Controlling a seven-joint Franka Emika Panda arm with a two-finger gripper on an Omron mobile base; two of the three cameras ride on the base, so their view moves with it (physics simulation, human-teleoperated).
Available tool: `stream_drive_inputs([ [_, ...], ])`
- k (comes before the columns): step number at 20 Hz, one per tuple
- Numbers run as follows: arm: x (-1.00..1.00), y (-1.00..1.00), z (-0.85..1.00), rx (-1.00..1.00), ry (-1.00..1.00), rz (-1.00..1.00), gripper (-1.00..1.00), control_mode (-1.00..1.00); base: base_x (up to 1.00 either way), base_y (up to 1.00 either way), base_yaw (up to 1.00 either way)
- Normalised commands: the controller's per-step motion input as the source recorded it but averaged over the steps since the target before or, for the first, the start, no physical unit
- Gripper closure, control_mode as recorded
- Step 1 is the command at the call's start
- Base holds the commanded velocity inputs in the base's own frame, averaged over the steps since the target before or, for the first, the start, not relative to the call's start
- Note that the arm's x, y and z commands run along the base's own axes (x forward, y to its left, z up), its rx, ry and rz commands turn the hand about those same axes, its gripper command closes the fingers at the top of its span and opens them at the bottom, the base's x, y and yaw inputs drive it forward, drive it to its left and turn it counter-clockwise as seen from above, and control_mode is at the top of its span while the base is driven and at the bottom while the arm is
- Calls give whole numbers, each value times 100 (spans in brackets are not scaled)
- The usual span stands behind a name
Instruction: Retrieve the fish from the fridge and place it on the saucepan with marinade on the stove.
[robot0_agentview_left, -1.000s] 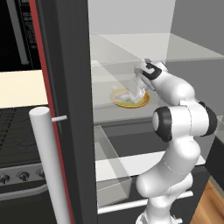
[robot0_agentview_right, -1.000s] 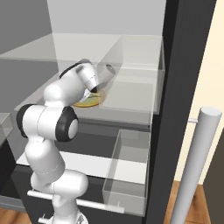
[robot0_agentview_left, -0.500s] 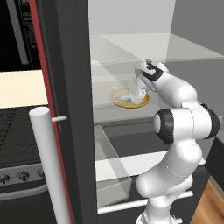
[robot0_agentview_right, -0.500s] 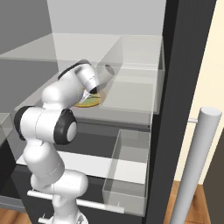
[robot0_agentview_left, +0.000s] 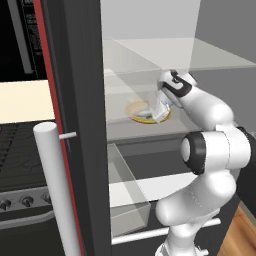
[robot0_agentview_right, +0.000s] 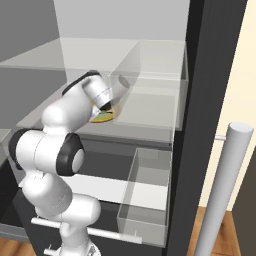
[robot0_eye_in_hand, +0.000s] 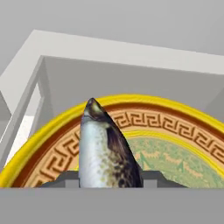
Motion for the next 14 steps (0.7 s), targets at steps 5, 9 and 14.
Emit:
stream_drive_inputs([
  [5,-29,1,13,0,-17,0,100,-100,0,0,0],
  [9,-33,0,21,0,-25,0,100,-100,0,0,0],
  [14,-42,2,19,0,-12,0,100,-100,0,0,0],
])
